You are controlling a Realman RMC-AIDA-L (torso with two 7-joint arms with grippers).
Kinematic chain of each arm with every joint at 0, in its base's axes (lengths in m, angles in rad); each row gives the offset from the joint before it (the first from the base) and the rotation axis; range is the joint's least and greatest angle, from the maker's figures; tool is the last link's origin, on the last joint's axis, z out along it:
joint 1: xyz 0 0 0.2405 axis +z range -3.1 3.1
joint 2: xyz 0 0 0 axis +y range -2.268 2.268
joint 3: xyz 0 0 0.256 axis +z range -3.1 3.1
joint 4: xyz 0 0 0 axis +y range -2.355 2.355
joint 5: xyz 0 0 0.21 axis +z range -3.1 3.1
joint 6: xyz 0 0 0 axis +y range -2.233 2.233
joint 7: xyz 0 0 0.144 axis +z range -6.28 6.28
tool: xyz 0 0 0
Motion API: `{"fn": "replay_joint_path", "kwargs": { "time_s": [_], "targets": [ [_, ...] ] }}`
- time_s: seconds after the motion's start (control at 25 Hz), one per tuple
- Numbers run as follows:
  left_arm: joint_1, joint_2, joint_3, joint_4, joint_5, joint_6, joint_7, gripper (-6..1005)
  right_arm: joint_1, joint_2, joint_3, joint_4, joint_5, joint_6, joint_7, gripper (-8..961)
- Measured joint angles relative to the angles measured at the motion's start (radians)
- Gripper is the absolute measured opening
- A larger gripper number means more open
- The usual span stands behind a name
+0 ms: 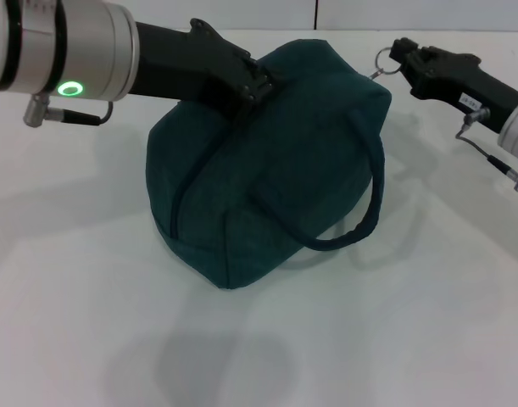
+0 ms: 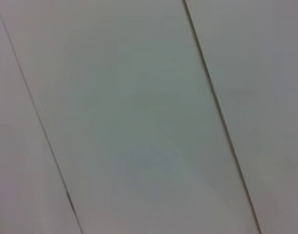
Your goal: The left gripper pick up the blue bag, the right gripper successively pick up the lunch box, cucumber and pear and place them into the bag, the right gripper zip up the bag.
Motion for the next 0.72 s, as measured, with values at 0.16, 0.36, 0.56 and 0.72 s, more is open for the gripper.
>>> {"fn": "replay_joint_path", "kwargs": {
  "time_s": [0.16, 0.36, 0.56, 0.72],
  "targets": [
    [0.000, 0.000, 0.002, -0.008, -0.001, -0.014, 0.015, 32, -0.018, 0.000, 0.001, 0.000, 0.028, -0.037, -0.012, 72],
    [0.002, -0.002, -0.002, -0.049, -0.076, -0.045, 0.057, 35, -0.048, -0.006, 0.004, -0.004, 0.051, -0.071, -0.019, 252],
    [0.010, -0.001, -0.038, -0.119, -0.192, -0.085, 0.126, 76, -0.090, -0.014, 0.036, -0.026, 0.049, -0.104, -0.037, 424],
    [0.020, -0.001, -0.074, -0.187, -0.278, -0.130, 0.196, 155, -0.123, -0.030, 0.055, -0.047, 0.045, -0.149, -0.044, 587]
  ]
}}
